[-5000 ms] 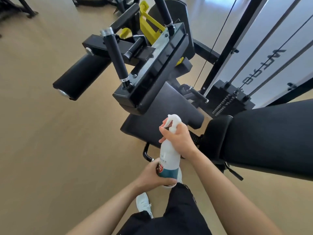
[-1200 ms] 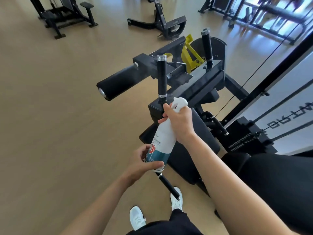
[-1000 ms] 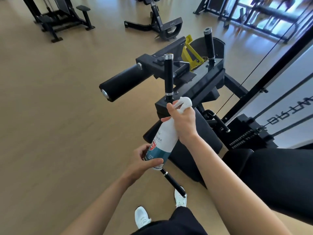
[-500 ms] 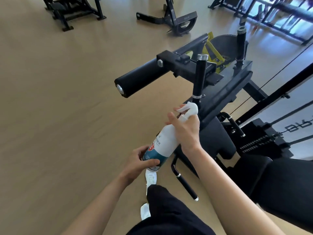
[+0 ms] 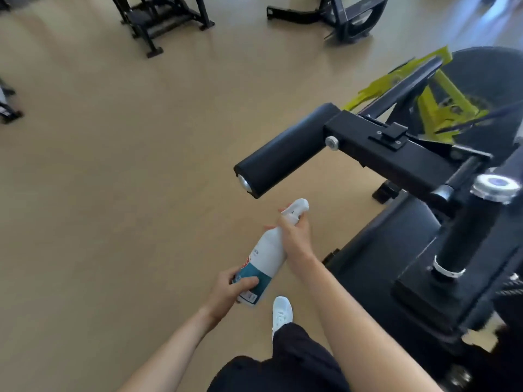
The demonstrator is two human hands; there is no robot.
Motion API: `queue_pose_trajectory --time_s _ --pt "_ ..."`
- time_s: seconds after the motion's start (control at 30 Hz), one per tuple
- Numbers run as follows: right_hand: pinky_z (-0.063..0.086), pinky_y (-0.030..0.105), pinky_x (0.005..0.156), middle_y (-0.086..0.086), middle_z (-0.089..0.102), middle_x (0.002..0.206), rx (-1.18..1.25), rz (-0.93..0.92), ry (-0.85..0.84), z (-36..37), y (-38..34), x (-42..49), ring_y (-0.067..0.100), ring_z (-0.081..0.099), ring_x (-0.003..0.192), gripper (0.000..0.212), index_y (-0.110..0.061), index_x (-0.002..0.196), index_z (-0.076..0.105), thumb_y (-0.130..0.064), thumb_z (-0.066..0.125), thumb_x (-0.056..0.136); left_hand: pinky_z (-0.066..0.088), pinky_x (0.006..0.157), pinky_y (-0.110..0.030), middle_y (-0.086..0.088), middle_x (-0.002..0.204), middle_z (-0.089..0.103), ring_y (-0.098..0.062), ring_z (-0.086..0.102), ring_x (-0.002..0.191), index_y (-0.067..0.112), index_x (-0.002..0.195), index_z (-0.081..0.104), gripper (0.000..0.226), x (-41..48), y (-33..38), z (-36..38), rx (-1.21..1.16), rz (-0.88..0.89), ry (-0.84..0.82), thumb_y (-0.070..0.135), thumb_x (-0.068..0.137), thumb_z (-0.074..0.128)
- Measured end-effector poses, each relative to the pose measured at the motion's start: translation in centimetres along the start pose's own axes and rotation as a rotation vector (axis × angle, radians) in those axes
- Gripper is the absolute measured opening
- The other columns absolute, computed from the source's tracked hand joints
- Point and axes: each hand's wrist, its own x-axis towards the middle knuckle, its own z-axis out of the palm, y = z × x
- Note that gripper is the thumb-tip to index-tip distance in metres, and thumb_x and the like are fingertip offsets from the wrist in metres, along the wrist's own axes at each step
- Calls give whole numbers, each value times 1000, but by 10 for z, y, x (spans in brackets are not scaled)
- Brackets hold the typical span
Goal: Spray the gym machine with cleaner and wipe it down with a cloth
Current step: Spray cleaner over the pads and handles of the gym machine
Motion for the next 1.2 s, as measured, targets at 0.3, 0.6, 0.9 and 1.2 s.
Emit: queue_pose_trajectory --time_s 0.3,0.6,0.9,1.2 --pt "61 38 63 14 69 74 -192 77 -10 46 -47 93 30 76 69 7 -10 84 54 -12 56 90 50 78 -30 -6 108 78 -20 70 91 17 120 72 71 95 46 -45 187 -192 -233 66 70 61" --pt "60 33 60 11 66 94 -286 -20 40 72 -67 162 26 74 68 8 -12 104 54 -15 61 100 51 79 -21 1 107 78 -10 72 91 22 120 72 24 223 106 -98 367 -151 -471 34 101 62" --pt "59 34 73 -3 71 93 -548 66 208 89 -90 188 20 76 76 7 -27 105 54 -28 59 101 50 96 -33 4 124 67 -17 63 113 25 126 66 35 349 146 -136 601 146 -73 22 91 70" --pt "60 36 73 3 69 89 -528 52 338 79 -96 222 12 75 66 17 -21 93 54 -35 58 102 30 122 -39 5 166 32 -20 32 152 26 162 28 78 382 147 -126 813 41 -323 43 95 63"
